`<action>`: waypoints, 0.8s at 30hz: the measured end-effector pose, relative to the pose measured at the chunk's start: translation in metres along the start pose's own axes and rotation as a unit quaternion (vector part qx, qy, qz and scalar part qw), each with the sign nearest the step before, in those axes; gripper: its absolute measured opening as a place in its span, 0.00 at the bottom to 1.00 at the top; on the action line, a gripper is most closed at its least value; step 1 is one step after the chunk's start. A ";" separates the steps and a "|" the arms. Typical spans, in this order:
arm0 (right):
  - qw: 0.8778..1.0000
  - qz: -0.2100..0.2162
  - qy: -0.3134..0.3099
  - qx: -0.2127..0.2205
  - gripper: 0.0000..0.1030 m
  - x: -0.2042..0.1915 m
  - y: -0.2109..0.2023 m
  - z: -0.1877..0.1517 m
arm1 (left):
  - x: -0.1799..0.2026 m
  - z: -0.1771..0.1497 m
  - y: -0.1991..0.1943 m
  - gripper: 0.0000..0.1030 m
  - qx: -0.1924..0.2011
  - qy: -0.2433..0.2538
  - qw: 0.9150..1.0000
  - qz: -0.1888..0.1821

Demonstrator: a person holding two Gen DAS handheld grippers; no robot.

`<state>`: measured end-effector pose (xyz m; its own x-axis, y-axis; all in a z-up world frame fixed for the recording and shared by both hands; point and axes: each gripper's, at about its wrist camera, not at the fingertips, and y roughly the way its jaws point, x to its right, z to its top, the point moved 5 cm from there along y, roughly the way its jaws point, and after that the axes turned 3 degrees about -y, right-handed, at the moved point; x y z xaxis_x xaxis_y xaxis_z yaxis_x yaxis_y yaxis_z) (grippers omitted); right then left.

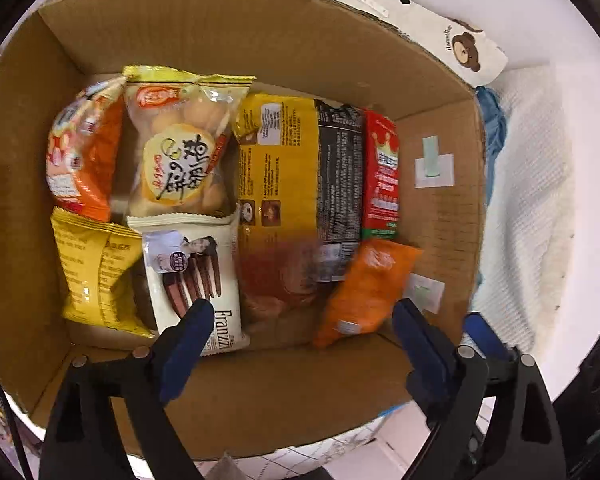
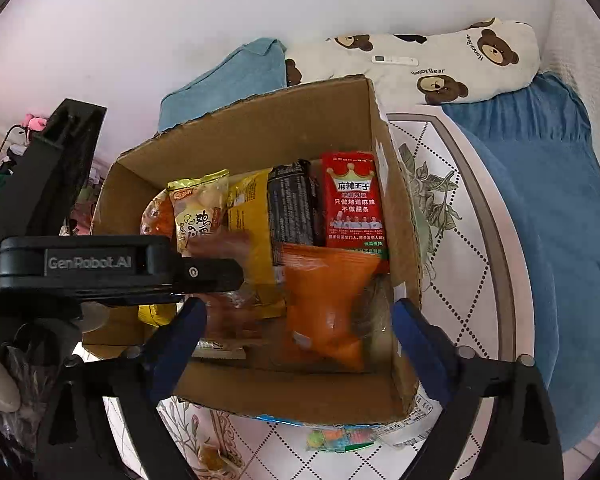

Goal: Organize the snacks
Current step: 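Carry both packs into the box and open both tools, then lift both tools out of the box back toward the snacks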

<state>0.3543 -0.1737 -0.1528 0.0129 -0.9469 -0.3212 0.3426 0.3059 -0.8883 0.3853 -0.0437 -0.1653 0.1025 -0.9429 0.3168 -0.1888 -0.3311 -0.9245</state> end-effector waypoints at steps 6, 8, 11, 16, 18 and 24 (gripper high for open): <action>0.999 -0.040 -0.022 -0.012 0.94 -0.001 0.000 -0.003 | -0.002 -0.004 -0.004 0.89 0.013 0.008 1.000 0.017; 0.999 -0.043 -0.025 -0.015 0.94 -0.001 0.000 -0.004 | -0.004 -0.007 -0.008 0.89 0.020 0.007 1.000 0.022; 0.998 -0.052 -0.028 -0.023 0.94 -0.001 -0.001 -0.008 | -0.009 -0.013 -0.015 0.89 0.039 0.013 0.998 0.043; 0.997 -0.062 -0.031 -0.026 0.94 -0.003 -0.005 -0.011 | -0.021 -0.025 -0.023 0.89 0.066 0.017 0.995 0.069; 0.997 -0.064 -0.037 -0.027 0.94 -0.006 -0.005 -0.013 | -0.028 -0.030 -0.025 0.89 0.073 0.020 0.994 0.075; 0.996 -0.066 -0.048 -0.024 0.94 -0.013 -0.012 -0.019 | -0.043 -0.045 -0.032 0.89 0.093 0.022 0.991 0.090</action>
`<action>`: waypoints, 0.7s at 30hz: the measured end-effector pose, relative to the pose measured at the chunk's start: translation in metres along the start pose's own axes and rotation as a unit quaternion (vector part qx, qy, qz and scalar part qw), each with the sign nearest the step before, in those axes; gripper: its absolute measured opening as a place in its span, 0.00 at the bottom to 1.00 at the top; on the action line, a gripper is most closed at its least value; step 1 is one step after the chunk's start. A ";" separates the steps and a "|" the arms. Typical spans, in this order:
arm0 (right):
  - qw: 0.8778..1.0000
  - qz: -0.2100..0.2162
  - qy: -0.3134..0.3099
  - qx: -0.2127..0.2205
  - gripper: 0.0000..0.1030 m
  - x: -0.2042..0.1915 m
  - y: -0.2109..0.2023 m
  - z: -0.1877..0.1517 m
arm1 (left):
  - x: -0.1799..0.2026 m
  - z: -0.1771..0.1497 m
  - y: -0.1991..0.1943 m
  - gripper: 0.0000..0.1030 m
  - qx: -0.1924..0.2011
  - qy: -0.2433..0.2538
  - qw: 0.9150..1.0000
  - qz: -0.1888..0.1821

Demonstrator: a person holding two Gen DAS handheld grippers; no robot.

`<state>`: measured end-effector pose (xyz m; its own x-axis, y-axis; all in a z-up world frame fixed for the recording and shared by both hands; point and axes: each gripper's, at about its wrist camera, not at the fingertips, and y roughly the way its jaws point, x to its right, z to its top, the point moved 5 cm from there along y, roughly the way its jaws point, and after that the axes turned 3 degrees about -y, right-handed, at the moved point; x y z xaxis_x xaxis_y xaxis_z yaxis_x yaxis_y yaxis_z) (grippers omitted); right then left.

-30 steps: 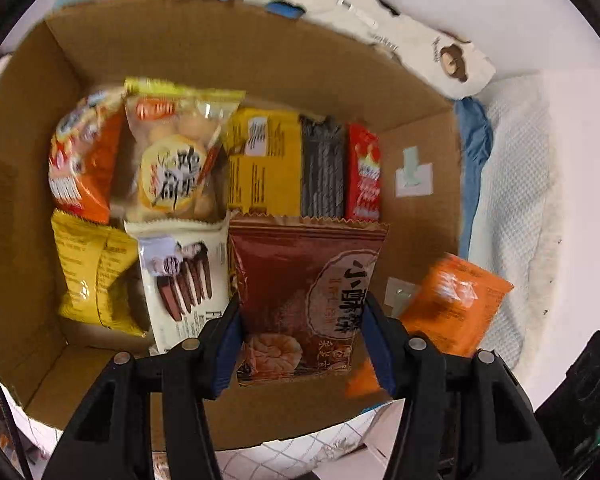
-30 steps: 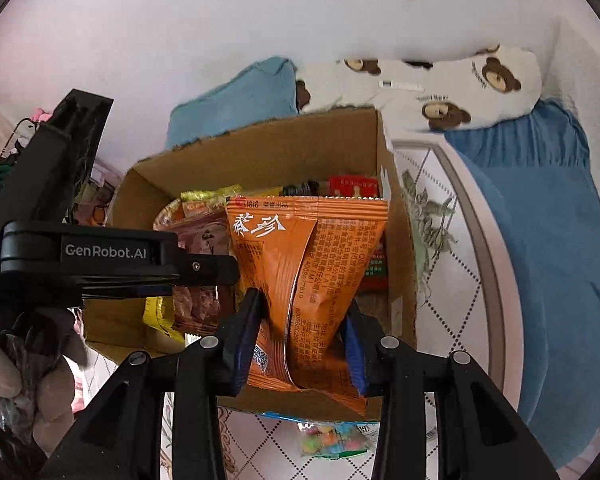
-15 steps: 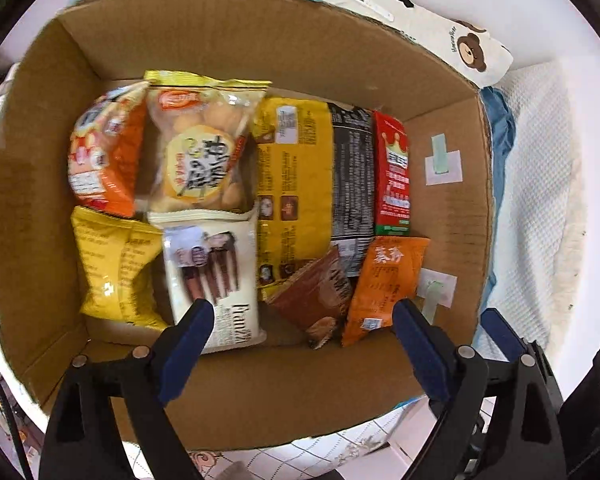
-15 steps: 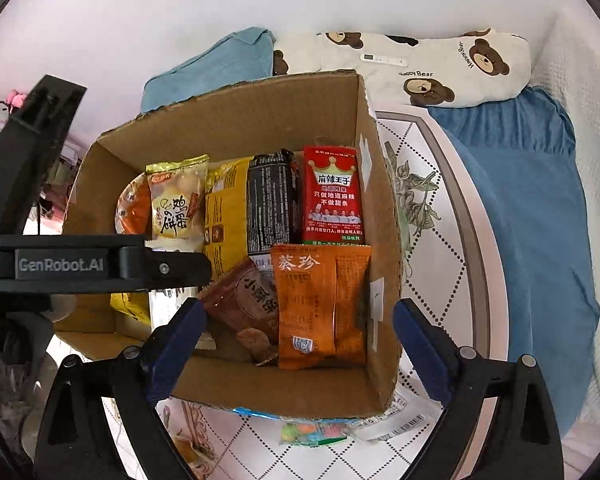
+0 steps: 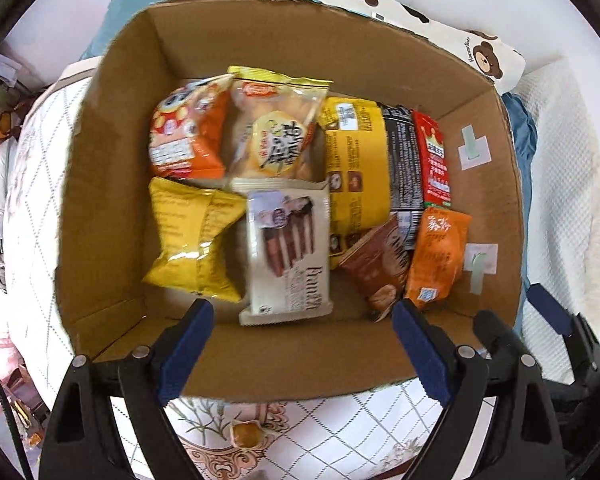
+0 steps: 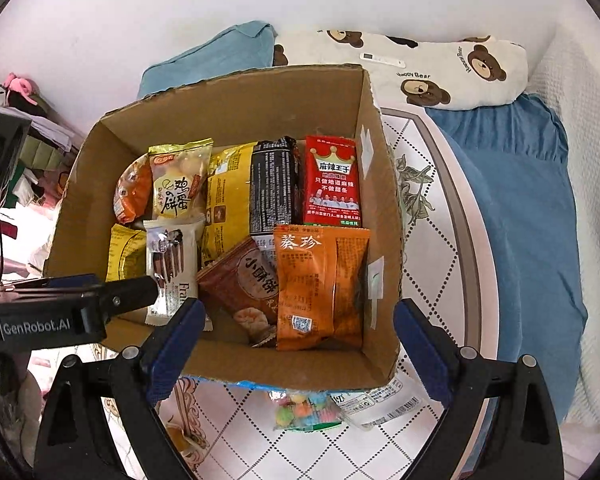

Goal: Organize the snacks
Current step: 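Lift both tools out of the box back toward the snacks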

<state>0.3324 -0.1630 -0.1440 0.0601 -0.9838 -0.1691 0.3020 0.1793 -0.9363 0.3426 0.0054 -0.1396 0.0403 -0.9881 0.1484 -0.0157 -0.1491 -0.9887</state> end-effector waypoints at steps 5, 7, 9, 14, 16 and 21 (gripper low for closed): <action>1.000 -0.008 -0.015 0.013 0.94 -0.008 -0.010 -0.006 | -0.008 -0.012 -0.018 0.89 0.049 0.011 0.999 0.020; 0.999 -0.012 -0.023 0.020 0.94 -0.012 -0.015 -0.010 | -0.007 -0.020 -0.025 0.89 0.070 0.017 0.997 0.028; 0.999 -0.012 -0.027 0.026 0.94 -0.015 -0.020 -0.016 | -0.009 -0.028 -0.032 0.89 0.088 0.021 0.995 0.033; 0.998 -0.019 -0.041 0.048 0.94 -0.022 -0.037 -0.033 | -0.013 -0.051 -0.049 0.89 0.133 0.030 0.990 0.040; 0.997 -0.022 -0.044 0.059 0.94 -0.023 -0.045 -0.038 | -0.014 -0.062 -0.057 0.89 0.151 0.034 0.987 0.043; 0.995 -0.019 -0.049 0.082 0.94 -0.030 -0.068 -0.057 | -0.017 -0.086 -0.075 0.89 0.187 0.041 0.981 0.045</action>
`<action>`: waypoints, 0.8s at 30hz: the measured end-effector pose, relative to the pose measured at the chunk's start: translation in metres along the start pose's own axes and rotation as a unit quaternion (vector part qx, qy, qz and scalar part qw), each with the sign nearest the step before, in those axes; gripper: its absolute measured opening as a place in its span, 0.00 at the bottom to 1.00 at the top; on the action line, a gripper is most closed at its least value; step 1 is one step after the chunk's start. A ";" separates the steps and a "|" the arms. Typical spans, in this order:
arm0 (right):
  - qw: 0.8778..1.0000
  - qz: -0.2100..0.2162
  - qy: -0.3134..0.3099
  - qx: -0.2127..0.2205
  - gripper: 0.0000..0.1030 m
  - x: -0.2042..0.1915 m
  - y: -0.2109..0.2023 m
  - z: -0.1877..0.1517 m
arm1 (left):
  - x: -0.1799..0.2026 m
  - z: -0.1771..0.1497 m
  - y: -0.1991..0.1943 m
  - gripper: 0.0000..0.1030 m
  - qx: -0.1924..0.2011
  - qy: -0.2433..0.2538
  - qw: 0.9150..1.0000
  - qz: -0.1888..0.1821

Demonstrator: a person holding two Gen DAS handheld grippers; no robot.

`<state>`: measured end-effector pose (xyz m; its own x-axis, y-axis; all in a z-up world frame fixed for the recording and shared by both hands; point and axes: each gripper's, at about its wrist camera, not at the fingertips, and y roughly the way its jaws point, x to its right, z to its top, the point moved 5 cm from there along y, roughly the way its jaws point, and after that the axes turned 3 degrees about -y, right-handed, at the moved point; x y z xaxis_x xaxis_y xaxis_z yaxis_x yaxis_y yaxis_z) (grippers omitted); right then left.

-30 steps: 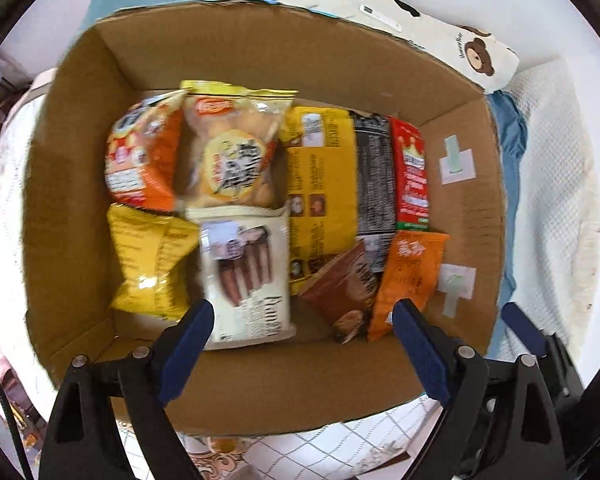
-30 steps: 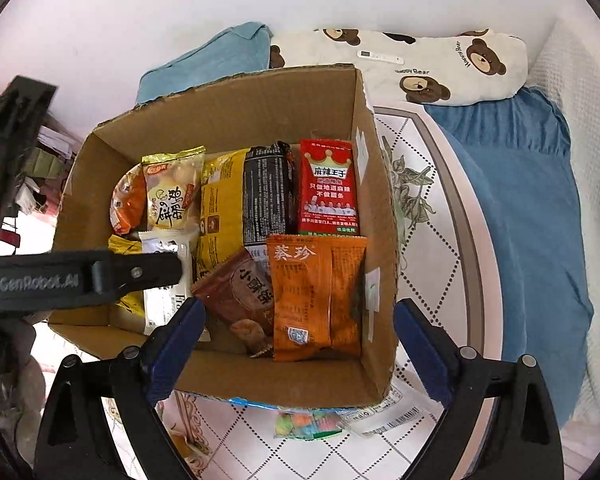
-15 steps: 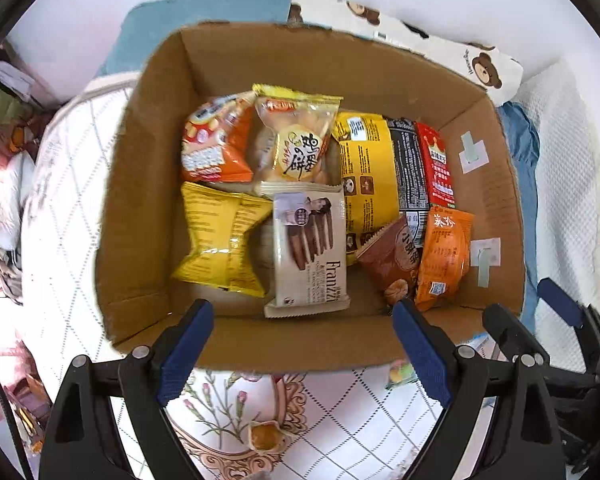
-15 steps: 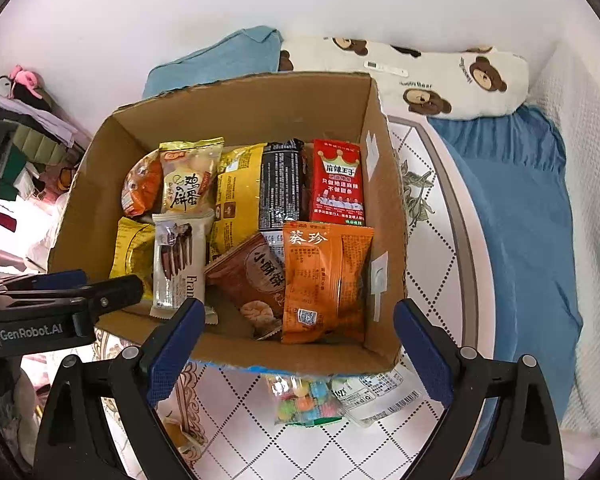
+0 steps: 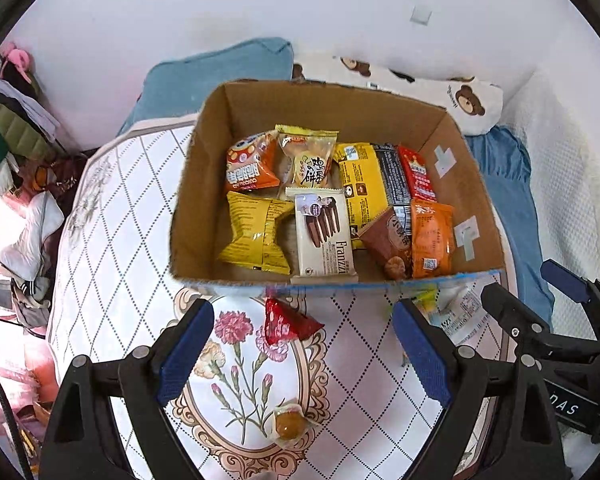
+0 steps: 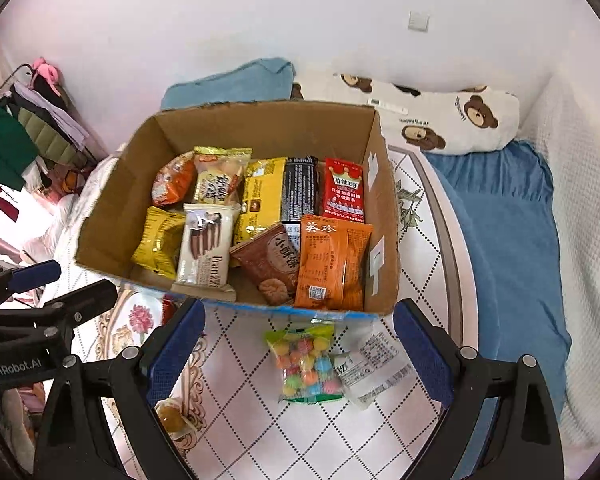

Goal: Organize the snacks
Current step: 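Lift both tools out of the box back toward the snacks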

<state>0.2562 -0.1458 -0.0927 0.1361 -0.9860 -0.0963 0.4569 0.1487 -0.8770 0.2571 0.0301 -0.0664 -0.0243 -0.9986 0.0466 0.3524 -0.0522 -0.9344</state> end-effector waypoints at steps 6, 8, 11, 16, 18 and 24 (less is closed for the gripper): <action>0.999 0.018 0.021 0.031 0.94 -0.007 -0.033 -0.019 | -0.007 -0.017 -0.031 0.89 0.042 -0.006 0.999 0.001; 0.999 0.022 0.027 0.040 0.94 -0.008 -0.042 -0.024 | -0.011 -0.022 -0.039 0.89 0.054 -0.009 0.998 0.003; 0.998 0.032 0.036 0.049 0.94 -0.010 -0.054 -0.032 | -0.016 -0.029 -0.049 0.89 0.071 -0.013 0.997 0.010; 0.997 0.034 0.051 0.053 0.94 -0.003 -0.055 -0.049 | -0.029 -0.043 -0.047 0.89 0.086 -0.021 0.995 0.041; 0.997 0.042 0.060 0.036 0.94 0.002 -0.043 -0.059 | -0.033 -0.052 -0.036 0.89 0.070 -0.027 0.996 0.045; 0.997 0.025 0.062 -0.050 0.94 0.014 0.026 -0.120 | -0.052 -0.090 0.024 0.89 -0.006 -0.042 0.996 0.073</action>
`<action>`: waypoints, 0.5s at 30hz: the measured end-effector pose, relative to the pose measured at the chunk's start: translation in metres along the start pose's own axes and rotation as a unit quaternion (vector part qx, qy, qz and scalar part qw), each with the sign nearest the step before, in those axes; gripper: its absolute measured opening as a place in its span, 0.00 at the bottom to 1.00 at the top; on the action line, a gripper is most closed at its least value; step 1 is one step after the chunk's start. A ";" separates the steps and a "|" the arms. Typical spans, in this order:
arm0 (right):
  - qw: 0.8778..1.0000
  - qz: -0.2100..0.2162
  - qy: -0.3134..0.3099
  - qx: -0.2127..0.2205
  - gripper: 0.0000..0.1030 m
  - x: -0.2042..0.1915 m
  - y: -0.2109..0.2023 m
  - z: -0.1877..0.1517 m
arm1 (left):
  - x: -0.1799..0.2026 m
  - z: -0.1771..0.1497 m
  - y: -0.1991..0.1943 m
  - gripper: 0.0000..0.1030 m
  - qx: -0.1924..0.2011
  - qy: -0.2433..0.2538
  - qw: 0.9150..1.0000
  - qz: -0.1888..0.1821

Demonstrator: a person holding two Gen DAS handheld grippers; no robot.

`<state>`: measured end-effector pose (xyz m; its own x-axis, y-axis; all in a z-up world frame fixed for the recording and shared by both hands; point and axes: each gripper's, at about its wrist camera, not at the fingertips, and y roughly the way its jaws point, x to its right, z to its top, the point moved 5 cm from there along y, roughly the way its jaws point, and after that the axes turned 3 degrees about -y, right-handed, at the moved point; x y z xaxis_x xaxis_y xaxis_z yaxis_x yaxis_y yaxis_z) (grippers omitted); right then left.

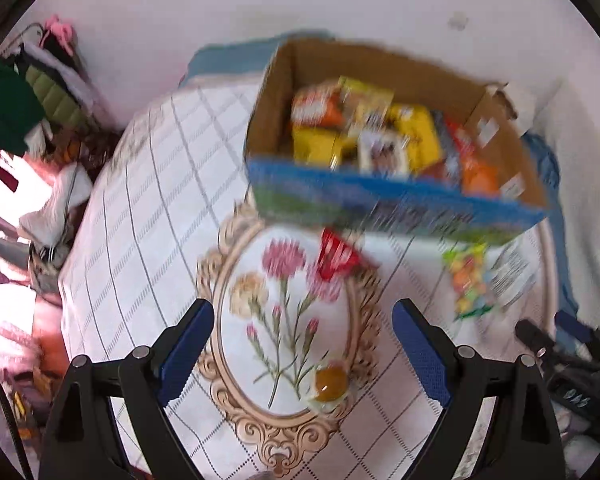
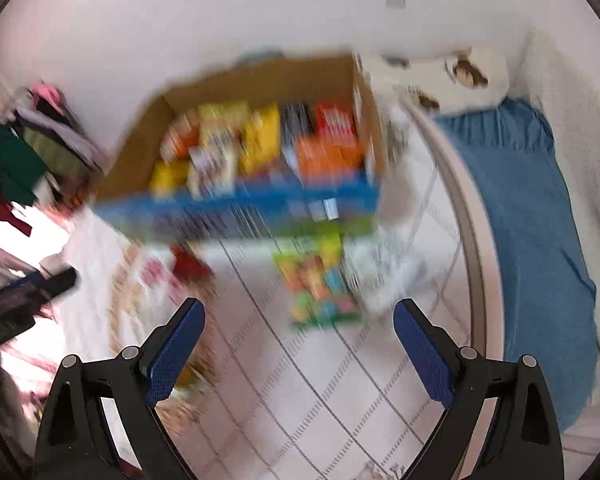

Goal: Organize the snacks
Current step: 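Lift both tools out of the box back toward the snacks, then grasp the candy-ball bag with left tool while right tool grasps white pack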

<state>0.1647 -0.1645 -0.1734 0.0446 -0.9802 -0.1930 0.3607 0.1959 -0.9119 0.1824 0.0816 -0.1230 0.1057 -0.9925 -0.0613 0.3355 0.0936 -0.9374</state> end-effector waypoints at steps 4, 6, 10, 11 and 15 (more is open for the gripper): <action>0.996 -0.017 0.016 -0.081 0.95 0.019 0.074 -0.051 | -0.003 -0.023 0.038 0.89 -0.046 0.004 0.999 0.022; 0.994 -0.022 0.018 -0.106 0.94 0.025 0.102 -0.068 | -0.003 -0.032 0.056 0.89 -0.067 0.006 0.997 0.031; 0.993 -0.021 0.023 -0.112 1.00 0.030 0.130 -0.082 | 0.000 -0.043 0.071 0.89 -0.090 0.008 0.995 0.040; 0.993 -0.020 0.026 -0.112 1.00 0.031 0.132 -0.082 | 0.002 -0.044 0.072 0.89 -0.093 0.008 0.995 0.040; 0.991 -0.005 0.005 -0.132 1.00 0.032 0.141 -0.085 | 0.024 -0.045 0.068 0.89 -0.095 0.013 0.995 0.024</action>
<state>0.1377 -0.1663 -0.3389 0.0326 -0.9820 -0.1859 0.1054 0.1883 -0.9764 0.1658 0.0611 -0.2038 0.0915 -0.9892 -0.1142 0.1478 0.1269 -0.9808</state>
